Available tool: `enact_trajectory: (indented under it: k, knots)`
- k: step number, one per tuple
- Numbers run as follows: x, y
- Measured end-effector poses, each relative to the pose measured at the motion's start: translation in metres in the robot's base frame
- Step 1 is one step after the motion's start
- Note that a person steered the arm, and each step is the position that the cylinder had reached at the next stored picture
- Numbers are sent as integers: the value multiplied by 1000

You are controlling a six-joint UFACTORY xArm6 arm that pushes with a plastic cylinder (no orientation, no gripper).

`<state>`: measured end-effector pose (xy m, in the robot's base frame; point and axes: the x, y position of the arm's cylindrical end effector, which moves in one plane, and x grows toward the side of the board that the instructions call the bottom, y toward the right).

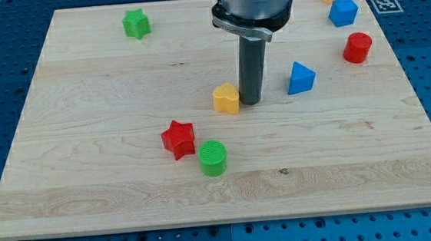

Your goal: Place the blue triangle at the bottom left side of the red circle

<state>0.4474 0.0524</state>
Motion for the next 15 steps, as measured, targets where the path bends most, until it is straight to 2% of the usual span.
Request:
enact_trajectory:
  k: [4,8,15]
  knots:
    - [-9,58]
    - [-41,60]
    - [-34,113]
